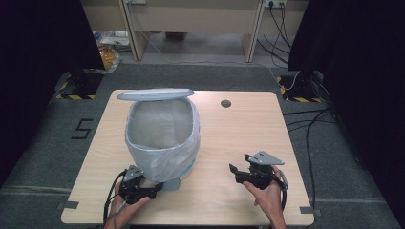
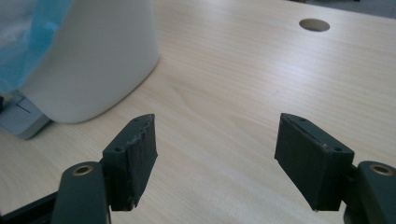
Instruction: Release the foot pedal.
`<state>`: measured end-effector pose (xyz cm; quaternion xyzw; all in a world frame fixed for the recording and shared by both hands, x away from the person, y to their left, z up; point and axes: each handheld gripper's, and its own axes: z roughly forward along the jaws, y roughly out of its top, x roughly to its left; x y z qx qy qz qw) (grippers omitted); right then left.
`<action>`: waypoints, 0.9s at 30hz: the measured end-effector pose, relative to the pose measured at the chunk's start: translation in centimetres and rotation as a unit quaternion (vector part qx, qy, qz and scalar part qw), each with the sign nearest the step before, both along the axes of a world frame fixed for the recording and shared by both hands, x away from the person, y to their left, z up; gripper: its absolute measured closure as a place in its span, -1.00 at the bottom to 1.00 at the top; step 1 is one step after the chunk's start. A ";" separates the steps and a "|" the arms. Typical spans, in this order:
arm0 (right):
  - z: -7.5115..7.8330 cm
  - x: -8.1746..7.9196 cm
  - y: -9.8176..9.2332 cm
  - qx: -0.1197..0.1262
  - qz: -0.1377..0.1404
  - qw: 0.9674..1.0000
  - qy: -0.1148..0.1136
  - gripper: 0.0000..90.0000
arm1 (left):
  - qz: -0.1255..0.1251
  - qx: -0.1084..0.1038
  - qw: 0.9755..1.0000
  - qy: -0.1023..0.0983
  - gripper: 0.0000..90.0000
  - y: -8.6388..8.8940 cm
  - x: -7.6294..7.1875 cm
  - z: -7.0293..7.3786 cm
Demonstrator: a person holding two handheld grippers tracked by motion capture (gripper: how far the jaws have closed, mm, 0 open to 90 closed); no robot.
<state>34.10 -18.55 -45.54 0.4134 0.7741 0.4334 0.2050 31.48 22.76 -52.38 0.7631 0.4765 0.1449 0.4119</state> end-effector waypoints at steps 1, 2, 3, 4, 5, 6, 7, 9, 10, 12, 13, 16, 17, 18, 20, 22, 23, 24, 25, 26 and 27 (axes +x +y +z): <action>-0.5 -0.2 -0.2 -0.003 -0.001 1.000 0.006 -0.35 | 0.000 0.000 1.000 0.000 -0.68 0.0 0.0 0.0; -0.6 -0.3 -0.2 -0.002 -0.002 1.000 0.007 -0.35 | 0.000 0.000 1.000 0.000 -0.68 0.0 0.0 0.0; -0.6 -0.3 -0.2 -0.002 -0.002 1.000 0.007 -0.35 | 0.000 -0.001 1.000 0.000 -0.68 0.0 0.0 0.0; -0.8 -0.4 -0.3 -0.003 -0.003 1.000 0.009 -0.35 | 0.000 -0.001 1.000 0.000 -0.68 0.0 0.0 0.0; -1.1 -0.6 -0.5 -0.005 -0.005 1.000 0.015 -0.35 | 0.000 0.000 1.000 0.000 -0.68 0.0 0.0 0.0; -1.3 -0.6 -0.6 -0.004 -0.005 1.000 0.014 -0.35 | 0.000 -0.001 1.000 0.000 -0.68 0.0 0.0 0.0; -1.3 -0.6 -0.6 -0.004 -0.005 1.000 0.014 -0.35 | 0.000 -0.001 1.000 0.000 -0.68 0.0 0.0 0.0; -1.7 -0.8 -0.8 -0.005 -0.007 1.000 0.019 -0.35 | 0.000 0.000 1.000 0.000 -0.68 0.0 0.0 0.0; -1.7 -0.8 -0.8 -0.005 -0.007 1.000 0.019 -0.35 | 0.000 0.000 1.000 0.000 -0.68 0.0 0.0 0.0; -2.0 -1.0 -0.9 -0.005 -0.008 1.000 0.022 -0.35 | 0.000 0.001 1.000 -0.001 -0.68 0.0 0.0 0.0; -2.0 -1.0 -0.9 -0.005 -0.008 1.000 0.022 -0.35 | 0.000 0.000 1.000 -0.001 -0.68 0.0 0.0 0.0; -2.4 -1.3 -1.0 -0.008 -0.012 1.000 0.027 -0.39 | 0.000 -0.002 1.000 0.001 -0.68 0.0 0.0 0.0; -2.6 -1.4 -1.0 -0.009 -0.011 0.999 0.029 -0.40 | 0.000 -0.002 1.000 0.001 -0.68 0.0 0.0 0.0; -2.8 -1.6 -0.9 -0.010 -0.011 0.999 0.032 -0.40 | 0.000 -0.001 1.000 0.000 -0.68 0.0 0.0 0.0; -3.2 -1.9 -0.9 -0.014 -0.012 0.999 0.038 -0.42 | 0.000 -0.002 1.000 0.001 -0.68 0.0 0.0 0.0; -3.3 -2.0 -0.9 -0.018 -0.012 0.999 0.040 -0.43 | 0.000 -0.001 1.000 0.001 -0.68 0.0 0.0 0.0; -3.5 -2.1 -0.9 -0.021 -0.010 0.999 0.044 -0.45 | 0.001 -0.002 1.000 0.001 -0.68 0.0 0.0 0.0; -3.7 -2.3 -0.8 -0.025 -0.009 0.999 0.045 -0.45 | 0.001 -0.002 1.000 0.001 -0.68 0.0 0.0 0.0; -3.7 -2.3 -0.8 -0.025 -0.009 0.999 0.045 -0.45 | 0.001 -0.002 1.000 0.001 -0.68 0.0 0.0 0.0; -3.8 -2.4 -0.8 -0.025 -0.008 0.998 0.050 -0.45 | 0.001 -0.002 1.000 0.001 -0.68 0.0 0.0 0.0; -4.1 -2.5 -0.7 -0.031 -0.006 0.998 0.051 -0.46 | 0.001 -0.002 1.000 0.001 -0.68 0.0 0.0 0.0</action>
